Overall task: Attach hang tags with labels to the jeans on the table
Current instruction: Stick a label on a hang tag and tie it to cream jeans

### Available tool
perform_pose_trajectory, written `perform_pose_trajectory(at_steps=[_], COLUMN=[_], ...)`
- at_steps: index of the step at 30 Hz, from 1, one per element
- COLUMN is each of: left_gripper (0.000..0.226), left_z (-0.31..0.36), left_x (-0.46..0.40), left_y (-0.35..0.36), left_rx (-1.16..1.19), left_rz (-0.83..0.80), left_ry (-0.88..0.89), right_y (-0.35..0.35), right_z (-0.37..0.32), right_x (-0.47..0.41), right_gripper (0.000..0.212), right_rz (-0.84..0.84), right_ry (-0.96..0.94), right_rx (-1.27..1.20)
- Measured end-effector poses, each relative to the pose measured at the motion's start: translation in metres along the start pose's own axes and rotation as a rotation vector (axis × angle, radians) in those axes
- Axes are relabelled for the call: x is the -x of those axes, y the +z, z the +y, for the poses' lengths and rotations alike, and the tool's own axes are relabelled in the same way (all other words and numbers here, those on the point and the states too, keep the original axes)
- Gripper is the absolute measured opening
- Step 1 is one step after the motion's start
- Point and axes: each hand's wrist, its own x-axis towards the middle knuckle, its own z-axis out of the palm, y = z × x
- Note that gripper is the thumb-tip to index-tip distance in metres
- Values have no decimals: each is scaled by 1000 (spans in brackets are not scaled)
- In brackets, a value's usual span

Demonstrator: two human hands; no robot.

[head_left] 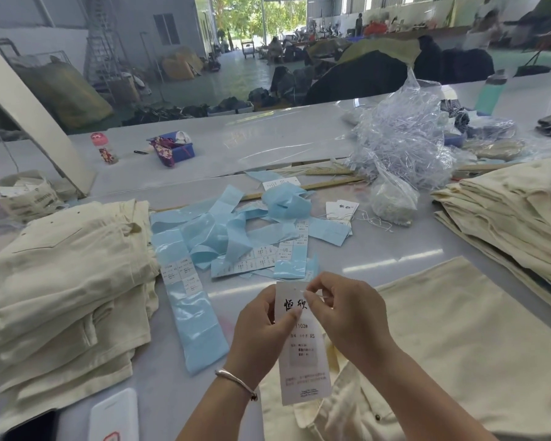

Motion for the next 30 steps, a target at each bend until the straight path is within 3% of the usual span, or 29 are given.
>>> perform_pose_trajectory(at_steps=[14, 18, 20, 25, 30], left_gripper=[5, 47, 52, 21, 18], left_z=[-3, -3, -2, -1, 1], left_x=[5, 6, 2, -6, -9], left_y=[-1, -1, -1, 1, 6], left_rx=[-170, 117, 228, 227, 40], left_rz=[-49, -17, 21, -60, -88], left_ry=[127, 114, 38, -6, 92], right_y=[8, 4, 2, 1, -3], right_z=[-3, -1, -3, -4, 4], right_x=[3, 4, 5, 12, 14], right_gripper=[8, 8, 11, 14, 8], right_rz=[14, 16, 37, 67, 34], right_ry=[-29, -41, -62, -87, -61], right_rx=[94, 57, 37, 48, -8])
